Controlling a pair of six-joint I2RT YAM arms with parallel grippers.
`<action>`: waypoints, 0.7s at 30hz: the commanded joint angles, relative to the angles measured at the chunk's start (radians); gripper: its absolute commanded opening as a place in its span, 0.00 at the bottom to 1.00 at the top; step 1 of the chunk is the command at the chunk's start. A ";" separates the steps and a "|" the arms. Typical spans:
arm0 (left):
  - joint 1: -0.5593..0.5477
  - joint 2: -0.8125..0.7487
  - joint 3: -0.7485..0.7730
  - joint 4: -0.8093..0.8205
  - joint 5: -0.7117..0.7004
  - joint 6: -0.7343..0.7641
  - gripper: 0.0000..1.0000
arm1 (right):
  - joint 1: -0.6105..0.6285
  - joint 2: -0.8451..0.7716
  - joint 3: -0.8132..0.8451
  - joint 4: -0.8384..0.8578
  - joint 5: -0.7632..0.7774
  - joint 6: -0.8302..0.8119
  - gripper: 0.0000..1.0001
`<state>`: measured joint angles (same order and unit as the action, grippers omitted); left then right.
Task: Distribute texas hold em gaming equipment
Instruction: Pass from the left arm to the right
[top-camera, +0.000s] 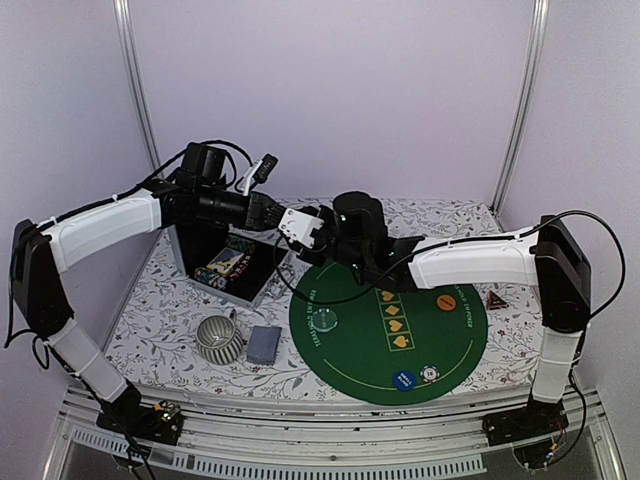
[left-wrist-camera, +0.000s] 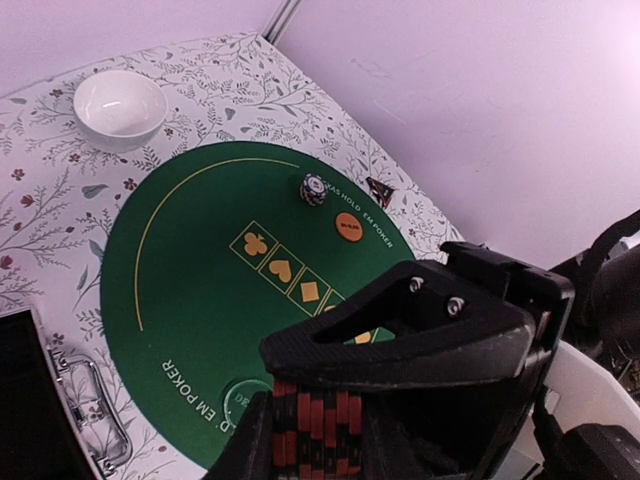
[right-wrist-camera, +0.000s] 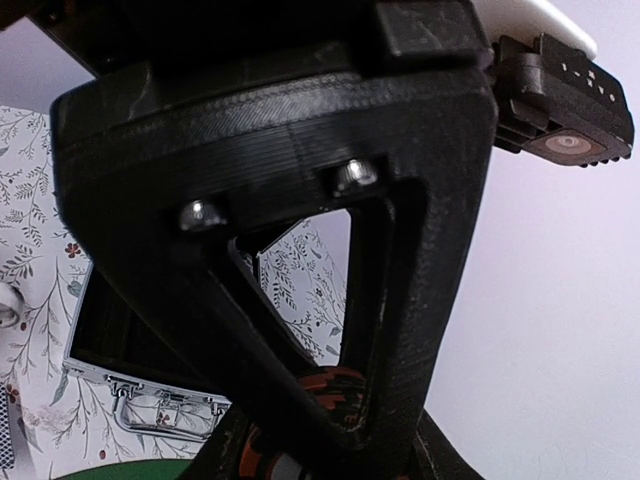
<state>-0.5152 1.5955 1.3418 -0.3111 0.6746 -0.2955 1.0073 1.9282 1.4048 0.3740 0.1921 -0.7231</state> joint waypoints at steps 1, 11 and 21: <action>-0.011 0.002 -0.007 0.046 0.083 -0.005 0.24 | 0.003 -0.011 0.013 0.007 0.014 0.011 0.02; -0.009 0.005 -0.011 0.053 0.081 -0.008 0.40 | 0.003 -0.038 -0.016 0.006 -0.004 0.016 0.02; -0.007 -0.021 -0.023 0.039 -0.030 0.021 0.57 | 0.002 -0.046 -0.020 -0.017 -0.019 0.023 0.01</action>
<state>-0.5148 1.6039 1.3373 -0.2939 0.6941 -0.2962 1.0069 1.9274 1.3983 0.3630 0.1905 -0.7181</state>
